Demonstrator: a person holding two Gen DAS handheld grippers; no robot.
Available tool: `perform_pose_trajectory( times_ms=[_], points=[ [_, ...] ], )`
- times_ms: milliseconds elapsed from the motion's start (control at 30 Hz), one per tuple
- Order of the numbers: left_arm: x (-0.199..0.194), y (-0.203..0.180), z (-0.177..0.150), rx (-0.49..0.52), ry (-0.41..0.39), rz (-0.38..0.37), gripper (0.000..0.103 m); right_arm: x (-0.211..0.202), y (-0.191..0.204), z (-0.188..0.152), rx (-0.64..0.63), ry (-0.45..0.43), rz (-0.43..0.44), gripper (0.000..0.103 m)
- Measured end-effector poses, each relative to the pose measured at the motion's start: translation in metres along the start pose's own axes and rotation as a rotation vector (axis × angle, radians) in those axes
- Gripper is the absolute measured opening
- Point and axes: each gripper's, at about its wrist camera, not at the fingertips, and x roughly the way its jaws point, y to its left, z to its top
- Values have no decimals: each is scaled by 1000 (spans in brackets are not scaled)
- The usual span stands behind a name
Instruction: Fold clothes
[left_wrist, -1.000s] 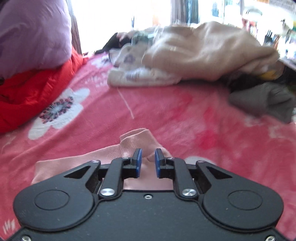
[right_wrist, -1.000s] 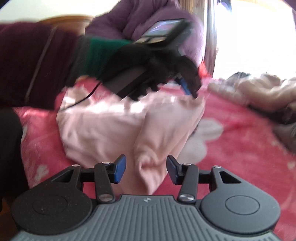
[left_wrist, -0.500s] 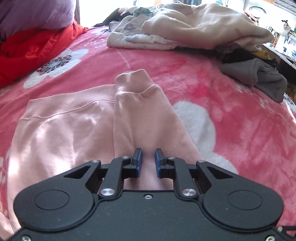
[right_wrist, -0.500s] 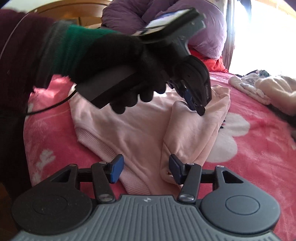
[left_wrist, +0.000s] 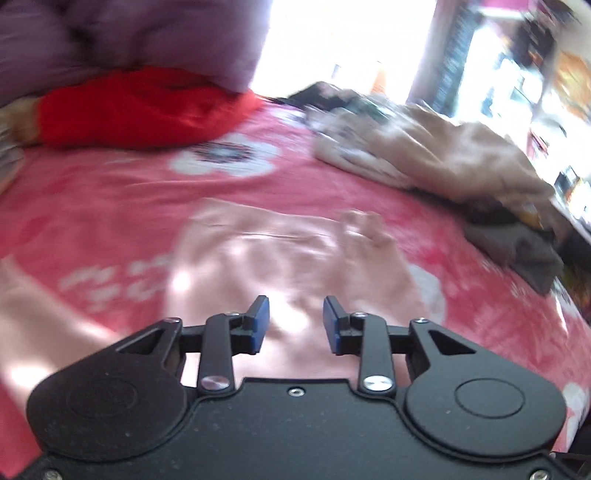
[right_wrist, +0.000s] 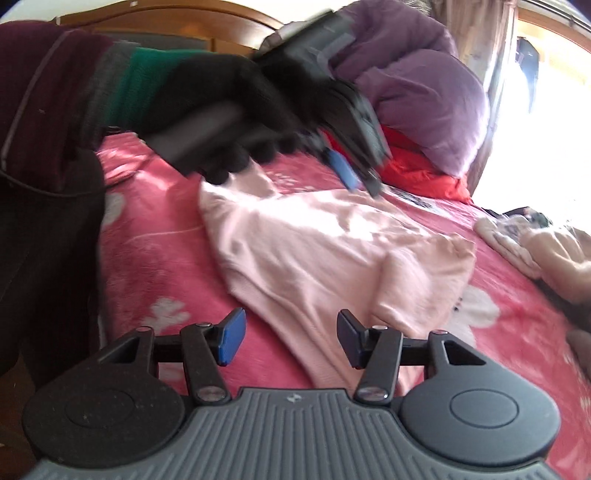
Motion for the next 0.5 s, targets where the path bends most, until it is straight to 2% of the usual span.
perform_pose_trajectory(
  times_ms=[67, 133, 267, 400, 500],
  points=[
    [-19, 37, -5, -118, -41, 57, 43, 2, 9, 4, -16, 6, -3, 54],
    [-35, 75, -11, -244, -63, 104, 43, 6, 13, 11, -12, 10, -15, 54],
    [-52, 131, -21, -416, -67, 133, 43, 20, 25, 35, 25, 24, -53, 54],
    [-58, 152, -29, -460, -67, 131, 43, 42, 55, 64, -20, 25, -73, 54],
    [-58, 158, -30, -470, -63, 102, 43, 69, 87, 80, -130, 64, -89, 45]
  ],
)
